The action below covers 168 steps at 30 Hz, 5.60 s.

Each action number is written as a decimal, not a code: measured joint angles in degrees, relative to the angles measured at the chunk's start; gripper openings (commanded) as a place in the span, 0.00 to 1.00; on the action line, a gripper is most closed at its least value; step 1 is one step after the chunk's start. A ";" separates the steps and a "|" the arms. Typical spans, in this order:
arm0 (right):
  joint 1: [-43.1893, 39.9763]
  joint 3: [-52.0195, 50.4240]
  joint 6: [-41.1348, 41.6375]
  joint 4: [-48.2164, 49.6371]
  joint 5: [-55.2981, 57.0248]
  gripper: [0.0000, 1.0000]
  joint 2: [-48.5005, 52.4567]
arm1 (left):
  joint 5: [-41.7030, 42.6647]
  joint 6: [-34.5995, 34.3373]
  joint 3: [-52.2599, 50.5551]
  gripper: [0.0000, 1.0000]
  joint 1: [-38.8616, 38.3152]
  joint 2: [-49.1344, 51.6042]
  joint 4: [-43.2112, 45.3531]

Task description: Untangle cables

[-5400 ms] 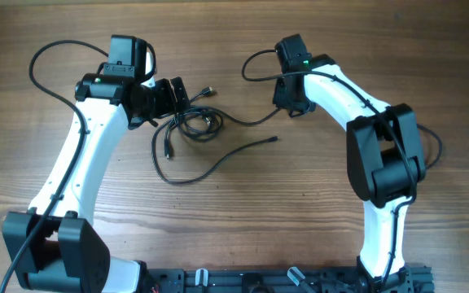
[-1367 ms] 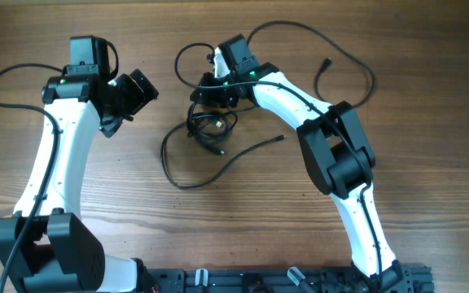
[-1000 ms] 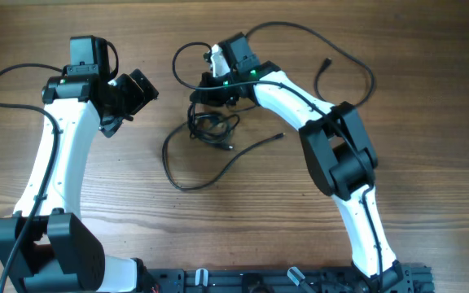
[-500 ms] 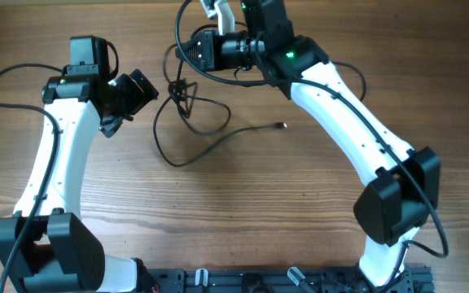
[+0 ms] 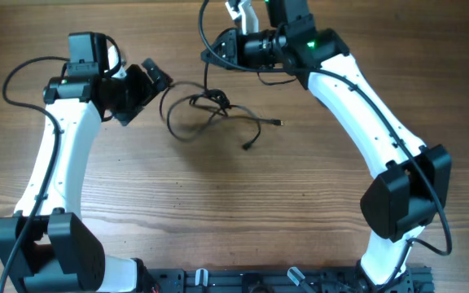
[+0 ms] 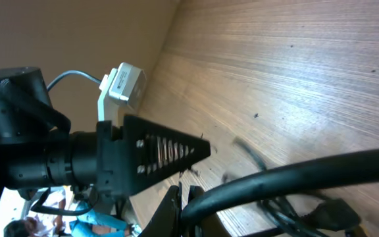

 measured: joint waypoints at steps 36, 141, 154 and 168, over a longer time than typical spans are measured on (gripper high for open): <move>-1.81 0.00 -0.48 -3.39 -0.22 0.04 0.00 | 3.63 -16.59 -13.60 0.98 -9.03 0.63 28.76; -15.50 -6.91 -26.62 -20.74 41.64 0.06 16.41 | -22.75 -7.41 -14.03 1.00 -13.14 -10.84 10.58; -15.63 -6.97 -23.71 -20.92 40.61 0.04 16.15 | -22.73 -7.19 -14.03 1.00 -13.14 -10.82 10.58; -37.68 -2.73 -15.76 -17.07 34.49 0.04 -5.25 | -22.73 -7.19 -14.03 1.00 -13.14 -10.82 10.10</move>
